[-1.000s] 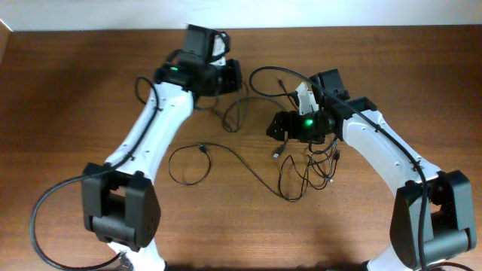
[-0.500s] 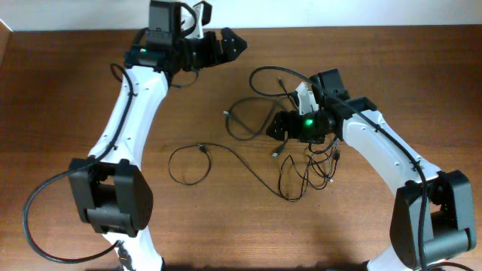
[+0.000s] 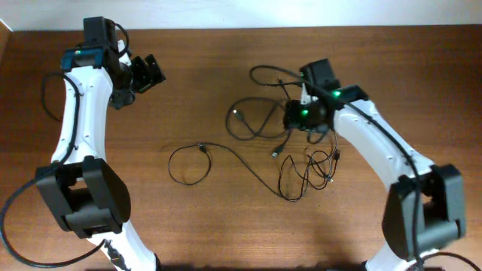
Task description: Untangle cables
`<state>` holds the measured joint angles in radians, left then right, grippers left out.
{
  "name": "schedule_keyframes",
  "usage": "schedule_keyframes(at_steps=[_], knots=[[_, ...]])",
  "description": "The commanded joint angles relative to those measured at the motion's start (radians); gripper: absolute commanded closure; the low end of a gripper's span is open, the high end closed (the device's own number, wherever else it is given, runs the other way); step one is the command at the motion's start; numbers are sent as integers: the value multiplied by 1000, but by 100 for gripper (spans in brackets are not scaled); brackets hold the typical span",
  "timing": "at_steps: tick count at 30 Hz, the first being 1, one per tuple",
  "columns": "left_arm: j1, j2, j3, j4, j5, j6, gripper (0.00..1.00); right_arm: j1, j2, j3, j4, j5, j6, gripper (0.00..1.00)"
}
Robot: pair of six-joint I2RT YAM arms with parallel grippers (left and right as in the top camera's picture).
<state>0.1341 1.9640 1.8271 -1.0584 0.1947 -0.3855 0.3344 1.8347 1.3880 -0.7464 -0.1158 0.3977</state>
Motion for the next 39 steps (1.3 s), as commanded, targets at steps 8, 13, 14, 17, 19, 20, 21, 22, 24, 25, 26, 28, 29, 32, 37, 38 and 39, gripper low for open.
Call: schedule_keyframes(at_steps=[8,13,14,17,19,20,21,22,24,25,26,28,29,32,37,38,39], knots=[[-5,0,6,-3,-28,9,1,161,92,442,-280,121,-168,48],[-5,0,6,-3,-28,9,1,161,155,485,-311,129,-406,25],[-5,0,6,-3,-28,9,1,157,166,485,-301,128,-414,8],[-5,0,6,-3,-28,9,1,156,164,485,-281,124,-486,1],[-5,0,6,-3,-28,9,1,156,175,473,-272,124,-687,1],[-5,0,6,-3,-28,9,1,156,182,465,-273,124,-779,1],[-5,0,6,-3,-28,9,1,150,202,459,-275,125,-917,1],[-5,0,6,-3,-28,9,1,143,220,457,-275,125,-988,1],[-5,0,6,-3,-28,9,1,129,253,457,-274,125,-1089,1],[-5,0,6,-3,-28,9,1,122,274,457,-269,125,-1129,1],[-5,0,6,-3,-28,9,1,118,298,457,-260,124,-1163,1],[-5,0,6,-3,-28,9,1,108,349,456,-249,125,-1184,1],[-5,0,6,-3,-28,9,1,107,359,456,-241,124,-1184,2],[-5,0,6,-3,-28,9,1,102,418,456,-175,124,-1184,2],[-5,0,6,-3,-28,9,1,97,476,456,-146,123,-1183,1],[-5,0,6,-3,-28,9,1,95,485,456,-146,109,-1184,2],[-5,0,6,-3,-28,9,1,95,491,456,-146,98,-1184,2]])
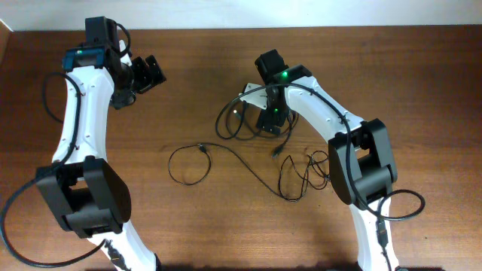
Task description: Untangle cables
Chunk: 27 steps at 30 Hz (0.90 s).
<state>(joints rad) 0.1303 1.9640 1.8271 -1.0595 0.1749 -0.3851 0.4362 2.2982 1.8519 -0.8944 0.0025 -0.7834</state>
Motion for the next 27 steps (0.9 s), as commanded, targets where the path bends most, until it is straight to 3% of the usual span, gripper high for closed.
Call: schedule_keyframes(at_steps=[1,9,11,14,17,18,20,22,27], knots=[[-1,0,6,-2,-8,8,1,-7,37,-8,2,-21,-2,2],[-1,0,6,-2,-8,8,1,-5,80,-14,-48,-131,6,1],[-1,0,6,-2,-8,8,1,-5,80,-14,-116,-182,17,15],[-1,0,6,-2,-8,8,1,-6,80,-14,-151,-233,137,23],[-1,0,6,-2,-8,8,1,2,80,-14,-166,-242,303,48],[-1,0,6,-2,-8,8,1,10,80,-14,-169,-245,320,51],[-1,0,6,-2,-8,8,1,25,77,-11,-174,-255,322,52],[-1,0,6,-2,-8,9,1,54,76,28,-199,-253,321,37],[-1,0,6,-2,-8,8,1,49,76,233,-291,-180,321,29]])
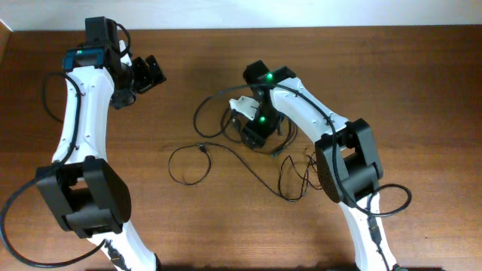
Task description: Untangle cables
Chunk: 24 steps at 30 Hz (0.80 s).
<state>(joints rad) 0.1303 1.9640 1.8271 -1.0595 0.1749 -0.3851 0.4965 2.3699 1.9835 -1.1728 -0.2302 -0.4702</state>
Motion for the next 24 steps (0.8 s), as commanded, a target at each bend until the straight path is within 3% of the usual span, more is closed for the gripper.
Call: schedule_keyframes(at_steps=[1,3,6,9,14,17,21,22,24], knots=[[-1,0,6,-2,-8,8,1,-20,4,128,-11,115,8,26],[-1,0,6,-2,-8,8,1,-47,5,132,13,239,-5,17],[-1,0,6,-2,-8,8,1,-106,8,81,26,224,-113,8],[-1,0,6,-2,-8,8,1,-138,8,25,53,115,-209,8],[-1,0,6,-2,-8,8,1,-143,9,-85,168,17,-211,4],[-1,0,6,-2,-8,9,1,-143,9,-119,172,-29,-211,19],[-1,0,6,-2,-8,8,1,-144,9,-152,175,8,-209,69],[-1,0,6,-2,-8,8,1,-144,9,-152,180,59,-198,74],[-1,0,6,-2,-8,8,1,-144,9,-152,182,150,-164,75]])
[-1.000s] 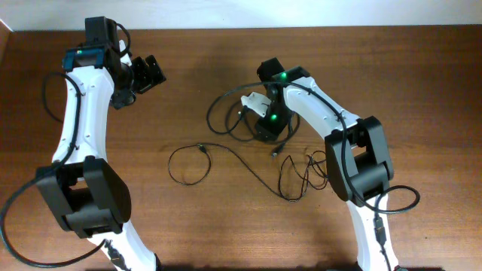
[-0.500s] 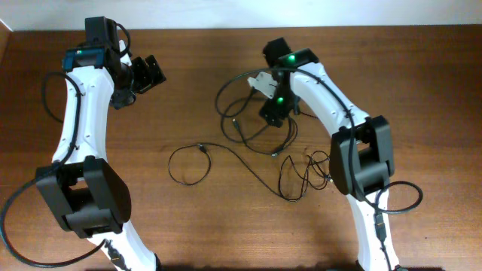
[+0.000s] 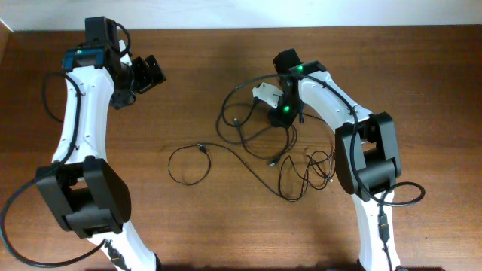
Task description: Untangle cables
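Observation:
Black cables lie tangled mid-table. A thicker cable (image 3: 239, 126) makes loops in the centre. A thin cable forms a round loop (image 3: 187, 164) at the left, with a small plug (image 3: 202, 147). A tight knot of thin cable (image 3: 305, 175) lies at the right. My right gripper (image 3: 284, 113) hangs over the thicker loops, apparently shut on that cable, which arcs up to it past a white piece (image 3: 263, 92). Far from the cables, my left gripper (image 3: 147, 73) is raised at the upper left, open and holding nothing.
The brown wooden table (image 3: 422, 83) ends at a pale wall along the far edge. Both arms' bases stand at the near edge, left and right. A loose black lead (image 3: 47, 98) hangs beside the left arm.
My right gripper has moved to the right and slightly away from me. The thicker cable's loop, which was stretched out to the left, has drawn back right with it. The left arm is unchanged.
My right gripper first stood at the right side of the thicker loops. Then it was further left, over them, then further left still with a loop spread out leftward. Now it is back toward the right, the cable still with it. The left arm stayed raised throughout.

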`<state>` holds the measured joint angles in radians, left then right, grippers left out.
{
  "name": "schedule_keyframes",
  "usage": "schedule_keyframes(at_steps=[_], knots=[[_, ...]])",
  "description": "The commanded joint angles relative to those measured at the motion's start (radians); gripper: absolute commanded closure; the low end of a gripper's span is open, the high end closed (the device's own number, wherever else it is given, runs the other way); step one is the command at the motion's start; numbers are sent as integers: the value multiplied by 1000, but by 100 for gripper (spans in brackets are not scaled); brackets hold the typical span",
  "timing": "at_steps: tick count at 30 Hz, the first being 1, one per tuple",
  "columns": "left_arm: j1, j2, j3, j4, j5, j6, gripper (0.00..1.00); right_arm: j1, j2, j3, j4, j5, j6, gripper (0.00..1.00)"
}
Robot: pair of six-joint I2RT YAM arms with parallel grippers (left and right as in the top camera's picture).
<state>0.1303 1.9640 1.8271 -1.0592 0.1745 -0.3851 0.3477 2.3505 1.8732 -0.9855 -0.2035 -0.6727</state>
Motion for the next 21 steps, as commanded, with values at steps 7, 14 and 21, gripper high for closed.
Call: schedule_keyframes(at_steps=[7,14,21], knots=[[-1,0,6,-2,-8,8,1,5,28,-42,-4,197,184,52],[-1,0,6,-2,-8,8,1,5,28,-42,-161,196,185,46],[-1,0,6,-2,-8,8,1,5,28,-42,-125,45,219,85]])
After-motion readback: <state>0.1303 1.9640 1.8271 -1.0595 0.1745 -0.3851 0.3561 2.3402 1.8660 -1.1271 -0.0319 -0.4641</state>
